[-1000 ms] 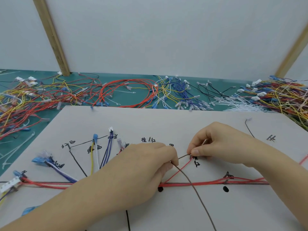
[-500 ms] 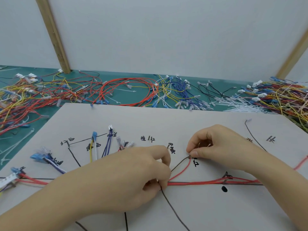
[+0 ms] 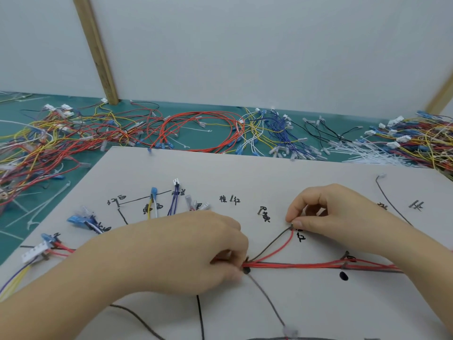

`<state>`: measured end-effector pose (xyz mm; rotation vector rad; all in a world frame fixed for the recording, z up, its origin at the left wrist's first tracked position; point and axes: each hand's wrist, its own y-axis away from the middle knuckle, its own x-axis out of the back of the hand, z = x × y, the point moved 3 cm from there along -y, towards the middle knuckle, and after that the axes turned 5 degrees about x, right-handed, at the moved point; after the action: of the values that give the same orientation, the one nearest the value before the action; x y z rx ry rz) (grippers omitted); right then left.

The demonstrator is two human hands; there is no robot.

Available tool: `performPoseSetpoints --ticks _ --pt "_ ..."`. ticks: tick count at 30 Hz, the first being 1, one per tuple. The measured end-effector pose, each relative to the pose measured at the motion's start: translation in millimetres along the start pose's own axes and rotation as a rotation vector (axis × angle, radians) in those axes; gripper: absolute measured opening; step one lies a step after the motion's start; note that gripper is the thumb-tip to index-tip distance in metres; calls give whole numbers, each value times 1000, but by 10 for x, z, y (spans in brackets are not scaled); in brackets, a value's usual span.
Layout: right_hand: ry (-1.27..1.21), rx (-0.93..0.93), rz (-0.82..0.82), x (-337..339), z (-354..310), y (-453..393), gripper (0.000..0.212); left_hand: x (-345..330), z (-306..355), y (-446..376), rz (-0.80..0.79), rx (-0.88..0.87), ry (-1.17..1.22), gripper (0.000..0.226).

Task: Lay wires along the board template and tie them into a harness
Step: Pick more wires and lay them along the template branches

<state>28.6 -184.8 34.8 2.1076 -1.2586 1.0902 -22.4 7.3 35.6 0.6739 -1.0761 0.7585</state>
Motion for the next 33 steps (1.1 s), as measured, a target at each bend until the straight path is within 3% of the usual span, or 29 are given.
performPoseSetpoints --ticks 4,9,15,21,25,29,33 --pt "45 36 5 -6 -11 8 22 49 -91 -7 -33 52 89 12" --pt "85 228 114 8 -136 53 33 10 -156 -91 119 143 59 16" --pt "-17 539 -98 -106 -452 144 35 -30 -134 -138 296 193 1 20" --pt "-109 542 -63 -129 -614 59 32 -49 -103 -161 346 258 -55 38" --pt "-55 582 -87 -64 -722 -63 16 -8 -113 -161 385 328 -96 19" --pt "-166 533 -191 -57 -739 -102 20 -16 -138 -176 382 395 -87 22" --pt "-152 498 -170 -103 -731 -179 23 -13 -152 -211 401 404 -96 29"
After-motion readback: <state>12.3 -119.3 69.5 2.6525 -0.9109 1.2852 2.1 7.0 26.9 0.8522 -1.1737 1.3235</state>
